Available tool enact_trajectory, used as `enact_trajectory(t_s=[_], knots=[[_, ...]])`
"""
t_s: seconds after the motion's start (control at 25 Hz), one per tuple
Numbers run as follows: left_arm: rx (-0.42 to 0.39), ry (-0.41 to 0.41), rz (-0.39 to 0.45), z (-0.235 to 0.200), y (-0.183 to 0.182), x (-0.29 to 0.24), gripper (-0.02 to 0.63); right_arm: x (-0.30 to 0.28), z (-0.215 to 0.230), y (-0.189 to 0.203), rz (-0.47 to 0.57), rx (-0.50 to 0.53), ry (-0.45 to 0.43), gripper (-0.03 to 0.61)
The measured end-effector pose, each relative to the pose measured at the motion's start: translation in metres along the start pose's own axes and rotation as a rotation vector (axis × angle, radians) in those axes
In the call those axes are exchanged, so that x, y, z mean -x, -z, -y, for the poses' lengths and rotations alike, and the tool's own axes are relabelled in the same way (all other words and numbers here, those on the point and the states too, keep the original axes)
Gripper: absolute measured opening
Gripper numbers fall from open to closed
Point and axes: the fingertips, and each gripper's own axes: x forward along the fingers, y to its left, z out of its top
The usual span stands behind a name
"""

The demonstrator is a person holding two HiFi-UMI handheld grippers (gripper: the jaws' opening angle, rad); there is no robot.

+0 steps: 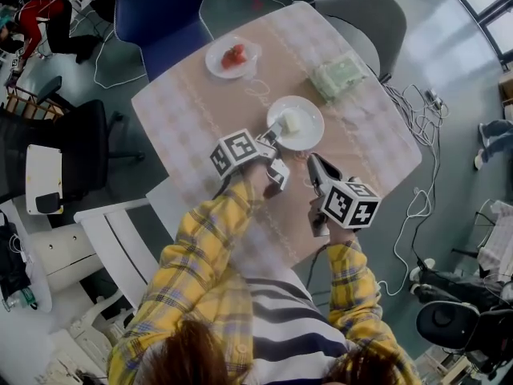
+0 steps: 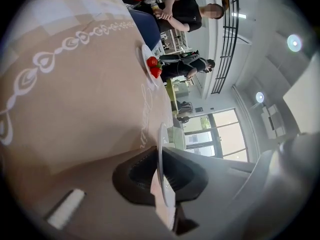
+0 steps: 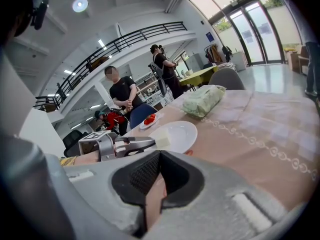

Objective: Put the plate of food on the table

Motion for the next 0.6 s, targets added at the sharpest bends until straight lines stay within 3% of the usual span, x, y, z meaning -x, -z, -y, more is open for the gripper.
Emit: enact_trajectory(t_s=[0.6], knots=[[-0.016,-0.070,-0.030,-0.002,0.002,-0.031,0.009,-0.017,0.030,-0.019,0.000,-0.027,0.022,-0.003]])
